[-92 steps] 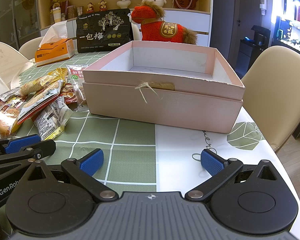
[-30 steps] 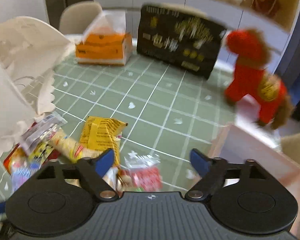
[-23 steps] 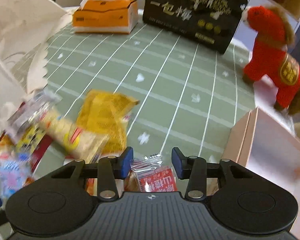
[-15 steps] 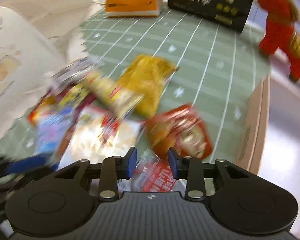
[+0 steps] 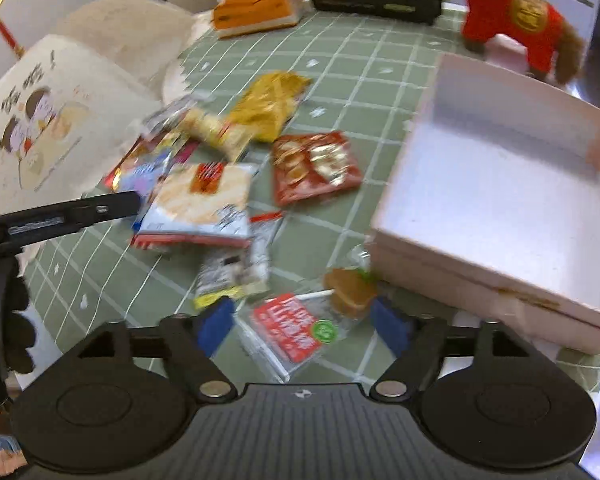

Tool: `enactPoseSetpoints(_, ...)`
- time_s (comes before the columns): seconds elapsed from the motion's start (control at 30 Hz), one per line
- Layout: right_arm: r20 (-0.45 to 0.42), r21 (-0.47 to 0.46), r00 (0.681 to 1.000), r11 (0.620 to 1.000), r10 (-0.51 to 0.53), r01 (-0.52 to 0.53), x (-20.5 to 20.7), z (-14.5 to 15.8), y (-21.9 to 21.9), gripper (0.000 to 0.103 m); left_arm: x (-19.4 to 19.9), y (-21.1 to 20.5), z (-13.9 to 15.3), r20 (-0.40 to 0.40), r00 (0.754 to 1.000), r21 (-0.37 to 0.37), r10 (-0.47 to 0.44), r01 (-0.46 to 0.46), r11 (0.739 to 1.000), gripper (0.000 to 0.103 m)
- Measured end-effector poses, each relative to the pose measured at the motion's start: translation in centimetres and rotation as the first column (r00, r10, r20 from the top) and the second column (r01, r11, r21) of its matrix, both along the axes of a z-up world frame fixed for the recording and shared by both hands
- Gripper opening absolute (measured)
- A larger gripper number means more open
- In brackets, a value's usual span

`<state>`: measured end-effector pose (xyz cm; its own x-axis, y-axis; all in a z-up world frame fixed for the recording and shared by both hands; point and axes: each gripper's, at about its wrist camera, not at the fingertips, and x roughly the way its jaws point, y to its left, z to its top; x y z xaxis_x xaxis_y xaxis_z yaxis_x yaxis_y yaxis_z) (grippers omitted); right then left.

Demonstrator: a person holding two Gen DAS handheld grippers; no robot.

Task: Organize snacks
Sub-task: 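Swing both tools over the scattered snack packets beside the pink box, then lower right tool to the hawthorn stick packet while left tool reaches the red egg pouch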

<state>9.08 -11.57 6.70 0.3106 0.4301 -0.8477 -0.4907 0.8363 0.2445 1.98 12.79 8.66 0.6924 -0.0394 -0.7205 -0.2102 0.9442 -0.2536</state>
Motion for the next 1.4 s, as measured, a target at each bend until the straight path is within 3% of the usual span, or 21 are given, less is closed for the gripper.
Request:
enactPoseSetpoints(0.1, 0.098, 0.005, 0.995, 1.0, -0.001, 0.001, 0.5, 0.7, 0.0, 0.083, 0.8, -0.8, 1.9, 0.045, 0.999, 0.04, -0.009, 0.007, 0.999, 0.028)
enactPoseSetpoints(0.23, 0.186, -0.131, 0.982, 0.99, -0.026, 0.051, 0.5, -0.3, 0.7, 0.082, 5.4, -3.3, 2.6, 0.02, 0.982, 0.067, -0.188, 0.186, 0.98, 0.028)
enactPoseSetpoints(0.37, 0.166, -0.098, 0.985, 0.992, -0.056, 0.073, -1.1, -0.2, -2.3, 0.082, 11.0, -5.1, 0.5, 0.002, 0.964, 0.093, -0.266, 0.265, 0.96, 0.029)
enactPoseSetpoints(0.53, 0.193, -0.084, 0.95, 0.961, -0.245, 0.265, -2.2, 0.8, -9.3, 0.082, 16.1, -6.2, -3.5, -0.069, 0.96, 0.087, -0.272, 0.277, 0.957, 0.028)
enactPoseSetpoints(0.63, 0.178, -0.049, 0.918, 0.929, -0.353, 0.367, -1.3, 0.9, -12.8, 0.081, 15.4, -7.0, -4.4, -0.092, 0.952, 0.056, -0.293, 0.299, 0.953, 0.028)
enactPoseSetpoints(0.7, 0.155, -0.014, 0.915, 0.925, -0.373, 0.379, -0.4, 0.5, -13.8, 0.073, 14.4, -7.8, -4.5, -0.109, 0.937, 0.04, -0.332, 0.338, 0.94, 0.028)
enactPoseSetpoints(0.87, 0.133, 0.002, 0.94, 0.948, -0.316, 0.318, 2.7, -0.7, -12.2, 0.05, 10.6, -9.8, -5.0, -0.154, 0.884, -0.001, -0.441, 0.446, 0.895, 0.028)
enactPoseSetpoints(0.97, 0.151, -0.025, 0.952, 0.962, -0.267, 0.273, 4.0, -1.4, -10.0, 0.049, 8.7, -10.4, -5.2, -0.176, 0.865, -0.024, -0.471, 0.474, 0.88, 0.028)
enactPoseSetpoints(1.07, 0.169, -0.019, 0.962, 0.975, -0.214, 0.22, 3.8, -0.8, -8.8, 0.049, 8.2, -9.8, -3.8, -0.119, 0.887, -0.014, -0.446, 0.448, 0.894, 0.028)
enactPoseSetpoints(1.13, 0.185, -0.009, 0.966, 0.983, -0.18, 0.185, 2.9, -0.4, -8.2, 0.054, 9.1, -8.5, -3.0, -0.087, 0.923, -0.007, -0.375, 0.376, 0.926, 0.028)
enactPoseSetpoints(1.2, 0.203, -0.023, 0.966, 0.985, -0.161, 0.169, 1.4, -0.4, -7.8, 0.066, 10.6, -7.4, -2.8, -0.076, 0.949, 0.009, -0.305, 0.306, 0.952, 0.028)
enactPoseSetpoints(1.23, 0.217, -0.032, 0.963, 0.985, -0.157, 0.168, 1.0, -0.3, -7.9, 0.066, 11.5, -6.8, -2.9, -0.075, 0.96, 0.022, -0.268, 0.271, 0.962, 0.028)
enactPoseSetpoints(1.3, 0.279, -0.055, 0.941, 0.975, -0.191, 0.214, -0.3, 0.0, -8.6, 0.066, 13.0, -5.9, -3.6, -0.088, 0.97, 0.037, -0.228, 0.232, 0.972, 0.028)
enactPoseSetpoints(1.4, 0.321, -0.003, 0.89, 0.939, -0.325, 0.344, -0.7, 1.1, -11.7, 0.071, 14.5, -5.2, -4.8, -0.116, 0.971, 0.055, -0.209, 0.216, 0.975, 0.028)
